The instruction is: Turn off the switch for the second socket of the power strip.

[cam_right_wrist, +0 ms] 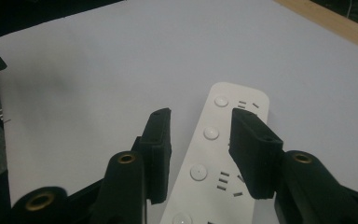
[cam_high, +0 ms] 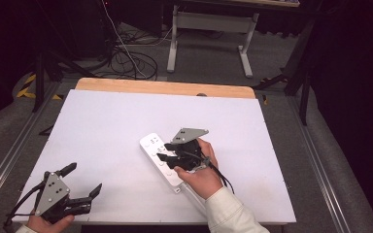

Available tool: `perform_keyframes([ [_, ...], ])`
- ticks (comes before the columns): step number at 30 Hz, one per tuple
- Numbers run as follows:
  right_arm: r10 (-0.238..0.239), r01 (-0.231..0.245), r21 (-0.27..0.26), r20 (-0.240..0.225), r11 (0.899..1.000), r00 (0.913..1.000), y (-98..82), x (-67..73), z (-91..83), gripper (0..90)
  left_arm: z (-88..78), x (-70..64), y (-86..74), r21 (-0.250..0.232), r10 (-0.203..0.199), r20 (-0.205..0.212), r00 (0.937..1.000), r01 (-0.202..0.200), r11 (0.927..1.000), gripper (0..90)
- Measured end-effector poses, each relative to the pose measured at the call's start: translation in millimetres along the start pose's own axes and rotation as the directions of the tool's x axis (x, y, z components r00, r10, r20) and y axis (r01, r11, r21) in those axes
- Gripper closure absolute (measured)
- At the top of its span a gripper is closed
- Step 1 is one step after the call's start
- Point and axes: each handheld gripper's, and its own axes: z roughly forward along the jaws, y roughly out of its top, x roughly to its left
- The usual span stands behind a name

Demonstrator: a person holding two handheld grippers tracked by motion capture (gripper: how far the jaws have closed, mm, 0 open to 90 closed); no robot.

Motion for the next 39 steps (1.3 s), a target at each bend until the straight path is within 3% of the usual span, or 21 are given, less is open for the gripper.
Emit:
perform_keyframes([
  [9,0.008,-0.007,-0.031,0.012,1.0,0.9999,-3.8,-4.8,-17.5,45.1,0.0,0.1,0.1,0.0,0.002,-0.001,1.0,-0.002,1.0,7.1],
  [22,0.036,-0.03,-0.07,0.096,0.997,0.9947,-19.0,-16.8,-52.0,26.5,0.1,-0.1,0.2,0.002,0.001,-0.002,1.0,-0.001,1.0,7.1],
  [34,0.091,-0.075,-0.117,0.134,0.99,0.9869,-49.0,-27.9,-73.8,11.9,0.1,-0.2,0.0,0.003,-0.005,-0.002,1.0,0.005,1.0,6.9],
  [39,0.116,-0.096,-0.127,0.157,0.987,0.9807,-64.2,-32.9,-81.6,11.5,0.3,-0.2,0.0,0.004,-0.005,0.001,1.0,0.005,1.0,7.0],
])
